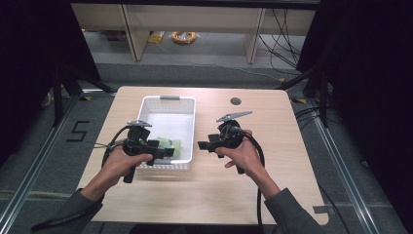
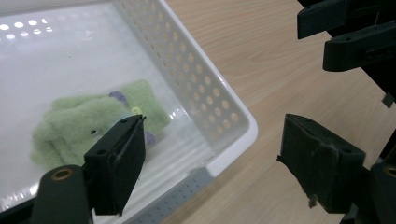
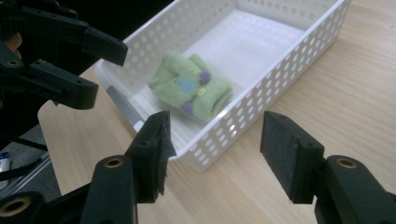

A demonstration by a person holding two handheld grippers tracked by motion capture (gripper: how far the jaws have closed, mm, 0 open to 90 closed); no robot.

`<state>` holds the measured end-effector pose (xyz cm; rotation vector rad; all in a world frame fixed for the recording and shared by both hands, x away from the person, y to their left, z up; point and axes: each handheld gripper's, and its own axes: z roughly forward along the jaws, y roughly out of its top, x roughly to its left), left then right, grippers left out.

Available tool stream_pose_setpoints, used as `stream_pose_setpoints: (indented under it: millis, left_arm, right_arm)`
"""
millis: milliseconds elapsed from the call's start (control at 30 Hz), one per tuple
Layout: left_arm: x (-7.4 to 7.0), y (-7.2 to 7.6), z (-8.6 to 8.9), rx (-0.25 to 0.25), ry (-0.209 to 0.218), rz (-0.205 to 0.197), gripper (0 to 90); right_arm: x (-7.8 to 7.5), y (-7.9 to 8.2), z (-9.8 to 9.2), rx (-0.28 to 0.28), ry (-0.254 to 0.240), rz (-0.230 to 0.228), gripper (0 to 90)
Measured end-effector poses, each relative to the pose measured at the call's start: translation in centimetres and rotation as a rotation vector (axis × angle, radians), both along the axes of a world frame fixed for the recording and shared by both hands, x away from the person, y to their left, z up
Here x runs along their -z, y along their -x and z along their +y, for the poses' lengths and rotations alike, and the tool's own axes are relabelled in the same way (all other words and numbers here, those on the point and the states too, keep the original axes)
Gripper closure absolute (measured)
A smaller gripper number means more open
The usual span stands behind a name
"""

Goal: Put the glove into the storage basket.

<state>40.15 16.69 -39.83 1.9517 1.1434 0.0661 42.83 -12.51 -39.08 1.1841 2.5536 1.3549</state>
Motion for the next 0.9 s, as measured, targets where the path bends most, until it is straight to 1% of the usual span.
stream_pose_setpoints:
  millis: [33, 67, 100, 133, 200, 233, 300, 333, 367, 433, 500, 533, 600, 633, 667, 700, 733, 767, 800, 833, 867, 900]
  left_arm:
    - [0.0, 0.2, -0.1, -0.005, 0.006, 0.001, 21.0]
    - [-0.1, 0.4, -0.1, 0.014, -0.003, -0.01, 20.7]
    - [-0.1, 0.6, -0.3, 0.021, 0.0, -0.012, 20.7]
    - [-0.1, 0.9, -0.5, 0.023, 0.018, -0.012, 20.6]
    - [-0.2, 1.4, -0.9, 0.04, 0.018, -0.025, 20.5]
    - [-0.2, 1.6, -1.1, 0.05, 0.016, -0.028, 20.4]
    - [-0.2, 2.1, -1.4, 0.066, 0.023, -0.03, 20.4]
    - [-0.2, 2.4, -1.6, 0.07, 0.025, -0.036, 20.2]
    - [-0.3, 2.6, -1.7, 0.085, 0.029, -0.039, 20.0]
    - [-0.2, 3.1, -2.1, 0.094, 0.034, -0.047, 20.0]
    - [-0.1, 3.6, -2.5, 0.107, 0.032, -0.051, 20.0]
    - [0.0, 3.8, -2.7, 0.117, 0.027, -0.053, 20.0]
    - [0.1, 4.1, -3.0, 0.132, 0.026, -0.058, 20.0]
    - [0.3, 4.5, -3.2, 0.131, 0.025, -0.063, 20.0]
    - [0.4, 4.7, -3.3, 0.138, 0.025, -0.064, 20.0]
    - [0.5, 4.9, -3.5, 0.142, 0.03, -0.064, 20.0]
    - [0.6, 5.1, -3.6, 0.144, 0.031, -0.066, 20.0]
    - [0.7, 5.3, -3.7, 0.147, 0.037, -0.067, 20.0]
    - [0.8, 5.5, -3.8, 0.153, 0.041, -0.063, 20.0]
    - [0.9, 5.7, -4.0, 0.153, 0.046, -0.064, 20.0]
    - [1.0, 6.0, -4.1, 0.16, 0.046, -0.067, 20.0]
    - [1.1, 6.2, -4.2, 0.169, 0.052, -0.064, 20.0]
  right_arm:
    - [0.0, 0.2, -0.2, 0.009, -0.004, 0.0, 43.3]
    - [0.0, 0.3, -0.4, 0.01, -0.007, 0.001, 42.6]
    - [0.1, 0.5, -0.7, 0.016, -0.003, -0.005, 41.5]
    - [0.1, 0.7, -0.9, 0.018, -0.004, -0.001, 40.8]
    - [0.2, 0.9, -1.2, 0.018, -0.015, -0.001, 38.6]
    - [0.3, 1.0, -1.5, 0.01, -0.021, -0.011, 37.4]
    - [0.3, 1.4, -1.8, 0.025, -0.028, 0.015, 35.9]
    - [0.4, 1.4, -2.0, 0.014, -0.029, -0.011, 35.6]
    - [0.5, 1.5, -2.3, 0.01, -0.029, -0.021, 35.3]
    - [0.5, 1.8, -2.6, 0.023, -0.043, -0.009, 34.9]
    - [0.6, 2.0, -3.0, 0.02, -0.042, -0.025, 34.8]
    - [0.6, 2.3, -3.1, 0.031, -0.048, -0.009, 34.6]
    - [0.8, 2.6, -3.5, 0.031, -0.041, -0.024, 34.3]
    - [0.9, 2.8, -3.6, 0.035, -0.045, -0.019, 34.1]
    - [1.0, 3.0, -3.8, 0.029, -0.041, -0.029, 33.9]
    - [1.1, 3.2, -3.9, 0.027, -0.05, -0.029, 33.8]
    - [1.2, 3.4, -4.1, 0.029, -0.047, -0.031, 33.7]
    - [1.2, 3.7, -4.2, 0.041, -0.056, -0.01, 33.5]
    - [1.4, 3.7, -4.5, 0.029, -0.056, -0.031, 33.3]
    - [1.5, 3.8, -4.7, 0.031, -0.055, -0.035, 33.1]
    - [1.6, 4.1, -4.8, 0.034, -0.056, -0.031, 33.0]
    - [1.7, 4.4, -5.0, 0.046, -0.067, -0.016, 32.9]
